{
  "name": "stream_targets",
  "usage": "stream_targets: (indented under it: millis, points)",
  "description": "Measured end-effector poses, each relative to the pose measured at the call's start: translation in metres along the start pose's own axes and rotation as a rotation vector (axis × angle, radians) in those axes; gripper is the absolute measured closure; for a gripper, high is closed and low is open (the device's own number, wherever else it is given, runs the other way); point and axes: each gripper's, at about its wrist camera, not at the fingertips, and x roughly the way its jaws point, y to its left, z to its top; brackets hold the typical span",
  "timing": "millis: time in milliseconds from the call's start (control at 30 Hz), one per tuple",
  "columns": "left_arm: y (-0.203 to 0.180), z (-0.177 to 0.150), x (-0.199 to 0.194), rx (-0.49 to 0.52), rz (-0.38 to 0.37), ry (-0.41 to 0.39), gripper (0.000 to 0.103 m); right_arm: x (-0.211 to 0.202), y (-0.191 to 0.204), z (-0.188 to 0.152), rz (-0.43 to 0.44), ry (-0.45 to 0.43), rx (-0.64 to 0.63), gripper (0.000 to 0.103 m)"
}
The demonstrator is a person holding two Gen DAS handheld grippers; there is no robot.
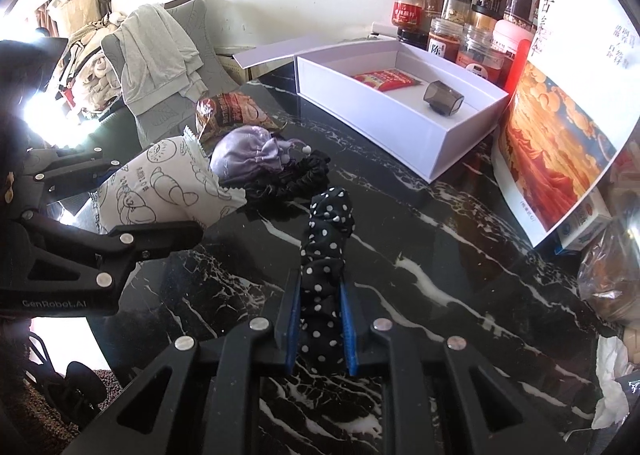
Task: Organize objects
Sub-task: 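Carry the white pouch in the left tool and the scrunchie in the right tool to the box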
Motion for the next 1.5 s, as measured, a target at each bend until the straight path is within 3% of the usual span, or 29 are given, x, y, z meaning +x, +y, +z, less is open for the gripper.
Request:
stream_targets:
  millis: [700,1500]
  points:
    - [0.003,0.067,-0.05,0.009,0.045,-0.114,0.048,-0.045,-0.004,0.046,-0.056,-0.119,-0.037,0.086]
    - [0.036,0.173,-0.014,0.015,0.039,-0.119,0.048,-0.026,-0.052,0.13,-0.096,-0.157,-0.018,0.086]
